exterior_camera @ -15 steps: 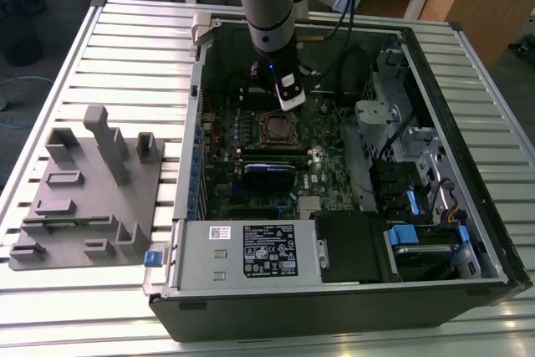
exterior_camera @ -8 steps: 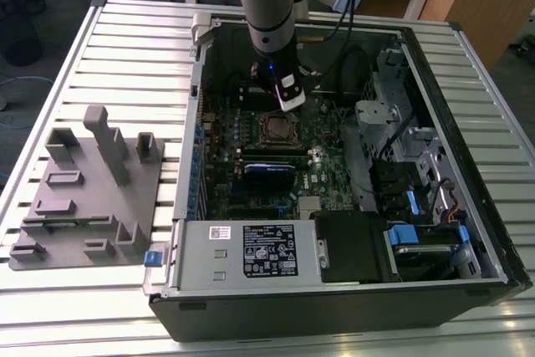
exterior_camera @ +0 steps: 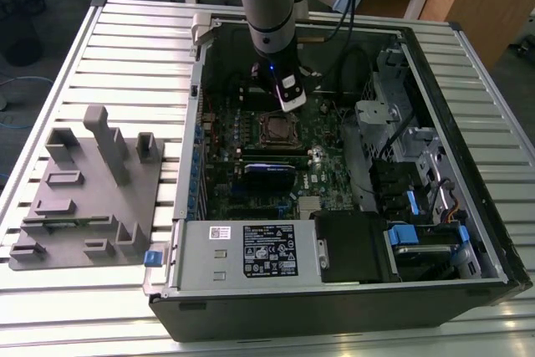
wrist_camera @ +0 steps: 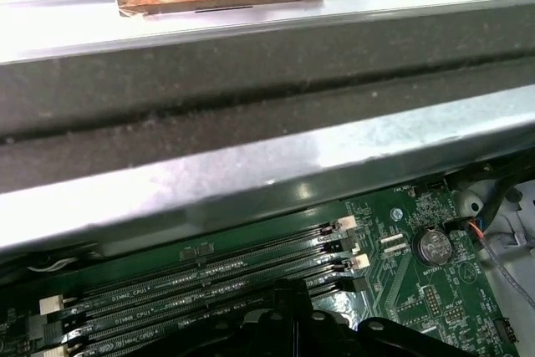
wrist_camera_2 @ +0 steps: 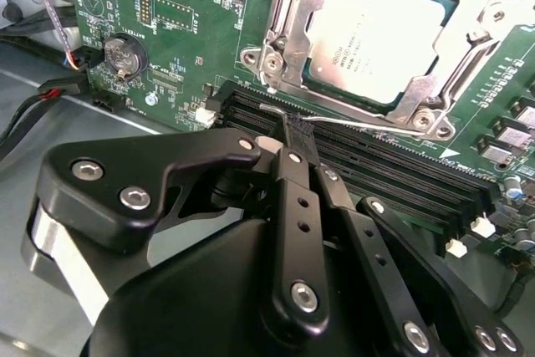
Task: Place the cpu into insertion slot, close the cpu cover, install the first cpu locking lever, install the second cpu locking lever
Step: 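Install the first cpu locking lever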
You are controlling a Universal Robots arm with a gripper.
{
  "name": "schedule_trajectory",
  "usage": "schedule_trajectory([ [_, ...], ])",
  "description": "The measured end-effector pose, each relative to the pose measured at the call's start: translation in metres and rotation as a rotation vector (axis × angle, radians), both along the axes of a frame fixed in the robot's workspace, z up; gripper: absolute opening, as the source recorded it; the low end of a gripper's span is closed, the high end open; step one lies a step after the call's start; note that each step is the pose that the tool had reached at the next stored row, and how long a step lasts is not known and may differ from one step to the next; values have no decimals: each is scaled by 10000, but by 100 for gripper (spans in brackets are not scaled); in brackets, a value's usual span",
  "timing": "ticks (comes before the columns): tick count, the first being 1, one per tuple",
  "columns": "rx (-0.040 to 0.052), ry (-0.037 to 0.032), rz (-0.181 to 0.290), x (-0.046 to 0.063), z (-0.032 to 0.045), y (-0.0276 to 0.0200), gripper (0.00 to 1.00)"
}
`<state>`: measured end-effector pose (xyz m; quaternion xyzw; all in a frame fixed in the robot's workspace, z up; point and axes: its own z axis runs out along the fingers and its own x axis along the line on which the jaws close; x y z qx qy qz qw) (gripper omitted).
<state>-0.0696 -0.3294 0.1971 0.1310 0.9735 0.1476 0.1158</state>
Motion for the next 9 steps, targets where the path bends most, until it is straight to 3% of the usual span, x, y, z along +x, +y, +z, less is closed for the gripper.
schedule_trajectory([
  [9, -23, -4, 3, 0, -25, -7, 11],
])
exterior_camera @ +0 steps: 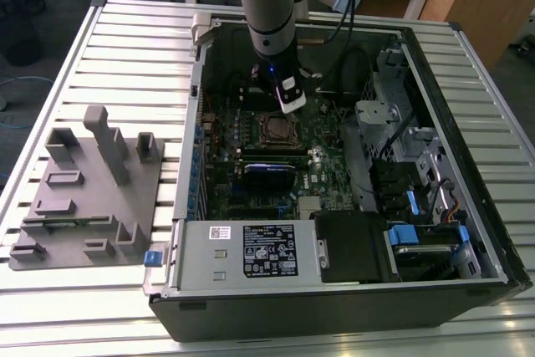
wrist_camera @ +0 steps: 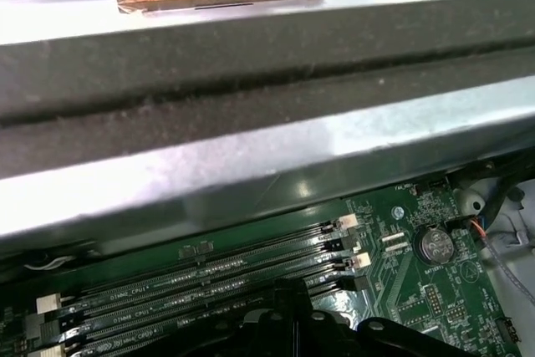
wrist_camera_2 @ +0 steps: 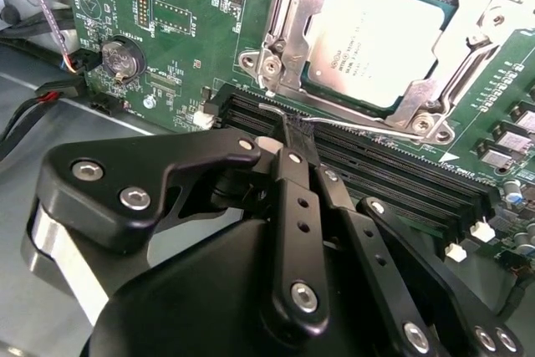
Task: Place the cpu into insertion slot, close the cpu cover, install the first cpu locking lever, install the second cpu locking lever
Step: 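Install the first cpu locking lever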
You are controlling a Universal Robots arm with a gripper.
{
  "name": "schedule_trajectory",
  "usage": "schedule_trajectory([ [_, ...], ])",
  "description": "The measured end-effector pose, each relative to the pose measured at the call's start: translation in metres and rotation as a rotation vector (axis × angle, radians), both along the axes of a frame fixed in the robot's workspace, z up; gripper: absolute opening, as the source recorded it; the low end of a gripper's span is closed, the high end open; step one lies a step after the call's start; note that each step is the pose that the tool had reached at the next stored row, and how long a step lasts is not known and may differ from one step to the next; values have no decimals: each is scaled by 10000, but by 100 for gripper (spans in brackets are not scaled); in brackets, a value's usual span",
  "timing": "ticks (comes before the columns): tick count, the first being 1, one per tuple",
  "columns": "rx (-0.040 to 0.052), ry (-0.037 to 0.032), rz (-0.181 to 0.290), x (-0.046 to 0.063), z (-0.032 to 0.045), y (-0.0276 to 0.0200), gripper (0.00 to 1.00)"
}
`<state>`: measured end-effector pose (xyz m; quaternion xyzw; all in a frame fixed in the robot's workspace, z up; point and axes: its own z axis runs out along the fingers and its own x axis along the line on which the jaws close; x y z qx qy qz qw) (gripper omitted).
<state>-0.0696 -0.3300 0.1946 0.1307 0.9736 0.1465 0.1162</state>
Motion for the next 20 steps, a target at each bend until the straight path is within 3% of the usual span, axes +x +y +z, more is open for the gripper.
schedule_trajectory([
  [20, -18, -10, 0, 0, -56, -7, 11],
])
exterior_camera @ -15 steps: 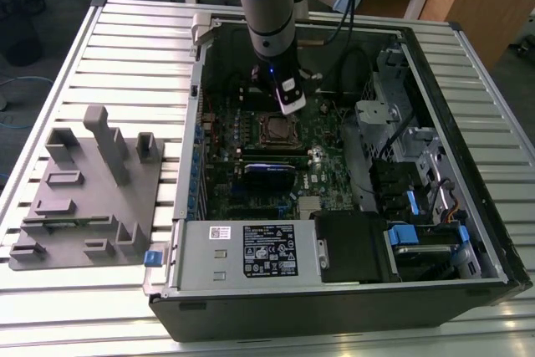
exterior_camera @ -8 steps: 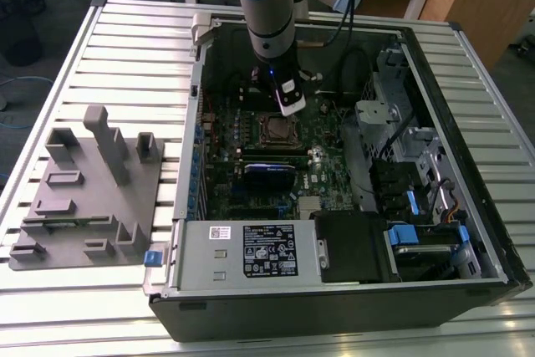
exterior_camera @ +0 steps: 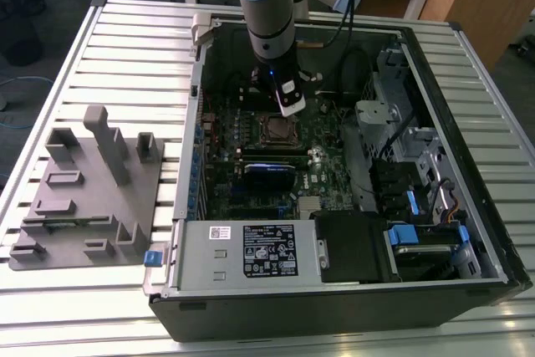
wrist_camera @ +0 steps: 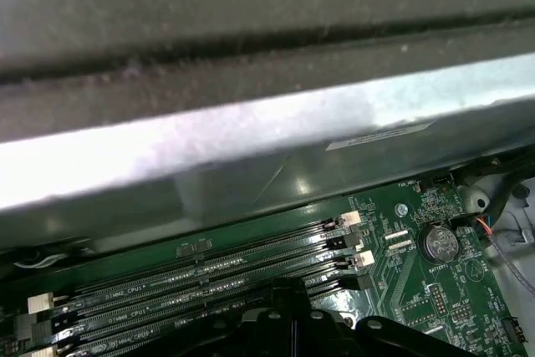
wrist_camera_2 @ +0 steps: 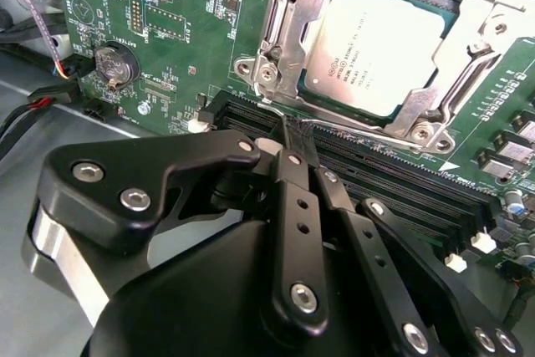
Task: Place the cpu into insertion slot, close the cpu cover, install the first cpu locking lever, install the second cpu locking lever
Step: 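Install the first cpu locking lever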
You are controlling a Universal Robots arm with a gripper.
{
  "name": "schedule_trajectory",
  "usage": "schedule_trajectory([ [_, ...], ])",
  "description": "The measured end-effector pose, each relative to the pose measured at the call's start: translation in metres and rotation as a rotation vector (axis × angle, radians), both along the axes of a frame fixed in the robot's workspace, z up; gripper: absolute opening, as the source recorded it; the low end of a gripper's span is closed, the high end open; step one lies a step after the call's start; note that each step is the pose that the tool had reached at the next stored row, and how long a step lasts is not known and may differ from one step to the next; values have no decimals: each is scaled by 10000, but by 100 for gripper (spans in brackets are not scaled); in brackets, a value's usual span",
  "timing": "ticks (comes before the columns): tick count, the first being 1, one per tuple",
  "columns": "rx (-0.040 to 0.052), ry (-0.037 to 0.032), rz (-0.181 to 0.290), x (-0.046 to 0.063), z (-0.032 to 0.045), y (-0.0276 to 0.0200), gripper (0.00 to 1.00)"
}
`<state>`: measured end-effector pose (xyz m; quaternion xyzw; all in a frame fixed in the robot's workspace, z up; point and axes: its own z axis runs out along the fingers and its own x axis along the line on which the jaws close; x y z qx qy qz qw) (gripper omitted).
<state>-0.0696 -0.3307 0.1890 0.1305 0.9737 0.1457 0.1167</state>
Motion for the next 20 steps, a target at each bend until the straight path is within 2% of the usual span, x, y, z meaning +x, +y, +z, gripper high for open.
schedule_trajectory([
  [20, -24, 0, 1, 2, -5, -25, 11],
])
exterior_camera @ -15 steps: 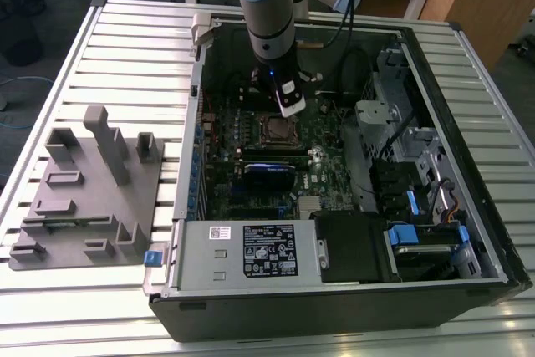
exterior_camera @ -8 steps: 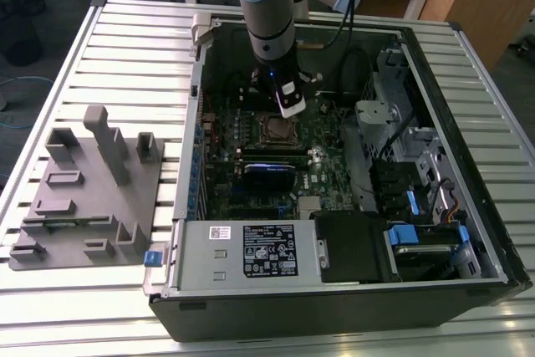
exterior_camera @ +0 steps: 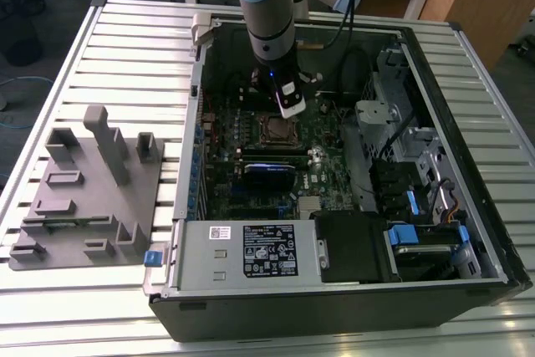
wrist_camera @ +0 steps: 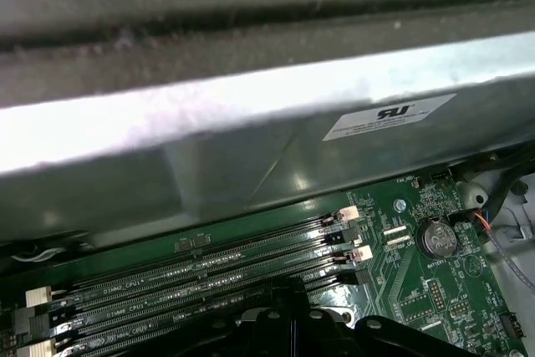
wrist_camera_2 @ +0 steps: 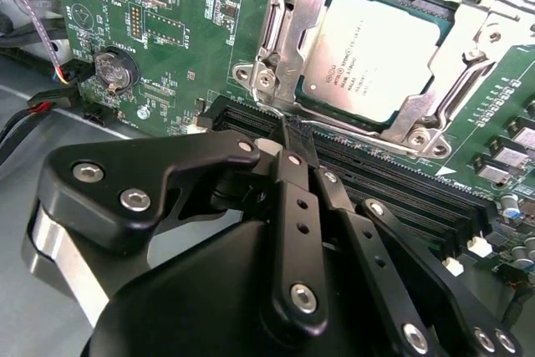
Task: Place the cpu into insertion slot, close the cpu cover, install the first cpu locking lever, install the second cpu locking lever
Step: 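Install the first cpu locking lever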
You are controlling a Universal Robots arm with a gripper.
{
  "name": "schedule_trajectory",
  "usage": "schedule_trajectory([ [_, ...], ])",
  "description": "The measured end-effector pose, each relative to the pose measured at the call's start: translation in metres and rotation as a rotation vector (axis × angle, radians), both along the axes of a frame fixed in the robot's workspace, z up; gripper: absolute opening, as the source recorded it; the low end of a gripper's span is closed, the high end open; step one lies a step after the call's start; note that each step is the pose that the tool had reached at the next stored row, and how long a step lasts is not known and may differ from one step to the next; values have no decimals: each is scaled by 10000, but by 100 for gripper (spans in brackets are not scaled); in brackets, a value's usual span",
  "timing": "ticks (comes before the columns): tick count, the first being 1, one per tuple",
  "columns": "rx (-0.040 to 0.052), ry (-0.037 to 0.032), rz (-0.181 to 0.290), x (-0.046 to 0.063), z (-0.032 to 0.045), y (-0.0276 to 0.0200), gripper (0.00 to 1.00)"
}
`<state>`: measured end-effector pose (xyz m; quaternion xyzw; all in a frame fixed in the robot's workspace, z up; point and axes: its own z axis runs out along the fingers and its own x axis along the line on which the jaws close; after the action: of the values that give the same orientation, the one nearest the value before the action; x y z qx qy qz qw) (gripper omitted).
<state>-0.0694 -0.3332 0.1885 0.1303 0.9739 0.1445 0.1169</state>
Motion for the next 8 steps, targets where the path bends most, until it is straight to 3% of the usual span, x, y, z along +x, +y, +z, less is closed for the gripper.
schedule_trajectory([
  [8, -1, -5, 0, 0, -20, -7, 11],
])
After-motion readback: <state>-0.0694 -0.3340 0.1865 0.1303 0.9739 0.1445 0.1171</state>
